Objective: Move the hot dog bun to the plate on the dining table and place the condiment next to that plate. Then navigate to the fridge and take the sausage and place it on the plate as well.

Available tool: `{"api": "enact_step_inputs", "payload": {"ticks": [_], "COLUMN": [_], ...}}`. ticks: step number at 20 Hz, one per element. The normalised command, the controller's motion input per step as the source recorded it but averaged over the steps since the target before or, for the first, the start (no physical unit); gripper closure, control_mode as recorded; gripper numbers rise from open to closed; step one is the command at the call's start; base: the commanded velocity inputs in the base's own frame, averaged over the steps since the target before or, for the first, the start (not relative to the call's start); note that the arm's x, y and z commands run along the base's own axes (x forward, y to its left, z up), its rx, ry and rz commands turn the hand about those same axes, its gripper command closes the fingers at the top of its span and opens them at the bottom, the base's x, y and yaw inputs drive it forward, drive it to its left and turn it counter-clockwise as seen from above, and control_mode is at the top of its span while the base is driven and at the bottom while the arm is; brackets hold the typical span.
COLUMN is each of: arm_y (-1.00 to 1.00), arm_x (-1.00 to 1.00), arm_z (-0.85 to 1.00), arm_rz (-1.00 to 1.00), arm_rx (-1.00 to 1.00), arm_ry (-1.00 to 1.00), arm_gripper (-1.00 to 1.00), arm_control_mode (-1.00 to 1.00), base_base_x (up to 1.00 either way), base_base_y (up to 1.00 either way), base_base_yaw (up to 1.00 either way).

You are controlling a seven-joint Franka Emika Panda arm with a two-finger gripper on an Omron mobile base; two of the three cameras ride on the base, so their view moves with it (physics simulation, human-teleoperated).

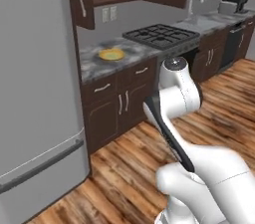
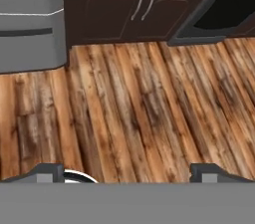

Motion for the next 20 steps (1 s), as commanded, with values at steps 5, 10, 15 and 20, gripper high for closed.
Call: {"api": "enact_step_inputs", "payload": {"ticks": [5, 10, 15, 20], "arm_y": [0.0, 0.0, 0.0, 0.0], "arm_x": [0.0, 0.0, 0.0, 0.0], "arm_z": [0.0, 0.0, 0.0, 0.0], "arm_rz": [0.0, 0.0, 0.0, 0.0], "arm_rx": [0.0, 0.0, 0.0, 0.0], "arm_ry": [0.0, 0.0, 0.0, 0.0], "arm_gripper": [-1.0, -1.0, -1.0, -1.0], "arm_control_mode": [1.0, 1.0, 1.0, 1.0], "base_base_x": [1.0, 1.0, 1.0, 1.0], "base_base_y": [-0.05, -0.31, -0.33, -0.12], "base_base_yaw": [0.0, 0.07, 0.25, 0.39]}}
